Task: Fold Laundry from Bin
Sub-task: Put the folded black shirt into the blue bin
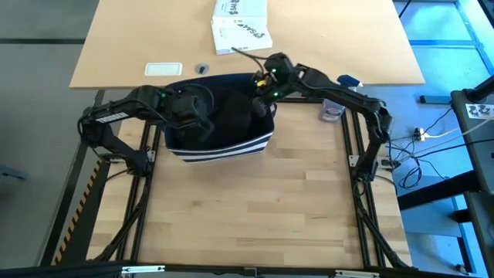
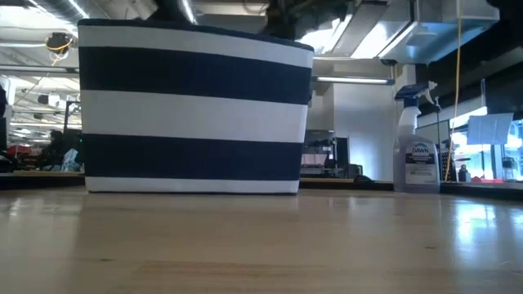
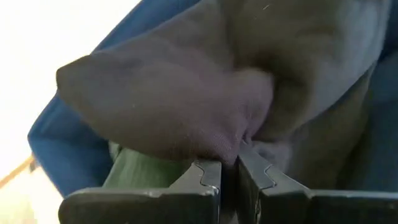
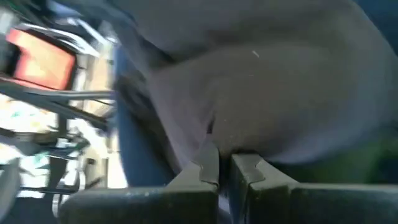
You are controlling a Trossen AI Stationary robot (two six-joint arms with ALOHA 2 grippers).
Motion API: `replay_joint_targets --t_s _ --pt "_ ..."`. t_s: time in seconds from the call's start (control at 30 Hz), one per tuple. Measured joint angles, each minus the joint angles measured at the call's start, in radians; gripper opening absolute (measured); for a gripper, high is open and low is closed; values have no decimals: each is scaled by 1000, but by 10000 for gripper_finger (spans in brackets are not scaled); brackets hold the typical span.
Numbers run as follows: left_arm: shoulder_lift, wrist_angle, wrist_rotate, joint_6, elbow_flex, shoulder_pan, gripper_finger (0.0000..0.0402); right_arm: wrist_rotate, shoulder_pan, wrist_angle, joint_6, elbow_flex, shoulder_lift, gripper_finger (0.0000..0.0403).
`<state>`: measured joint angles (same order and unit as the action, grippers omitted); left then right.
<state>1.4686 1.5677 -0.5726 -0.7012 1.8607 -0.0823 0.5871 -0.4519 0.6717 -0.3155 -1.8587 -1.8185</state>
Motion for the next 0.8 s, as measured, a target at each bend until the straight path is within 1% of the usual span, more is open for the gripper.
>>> replay_joint_targets --t_s 0.17,0.27,0.37,0.43,0.53,0.6,0.73,0.8 --pt "-91 -3 23 -31 -198 -84 8 -67 0 33 36 0 -70 4" --pt "-124 -14 67 -34 -290 -136 11 -102 1 28 51 -2 -101 6" --pt "-143 -44 96 -18 -363 -180 31 -129 1 19 57 -2 -119 8" --pt "-146 -63 127 29 -398 -203 48 -147 0 33 61 -2 -118 9" --pt "-145 -89 172 97 -423 -233 74 -166 -1 36 80 -1 -118 13" --pt "-146 -110 196 136 -424 -244 92 -144 -7 52 103 -6 -117 26" --pt "-146 -98 253 194 -369 -253 124 -104 -10 92 122 -44 -117 79" --pt "-153 -73 256 197 -321 -254 139 -95 -10 126 136 -85 -117 113"
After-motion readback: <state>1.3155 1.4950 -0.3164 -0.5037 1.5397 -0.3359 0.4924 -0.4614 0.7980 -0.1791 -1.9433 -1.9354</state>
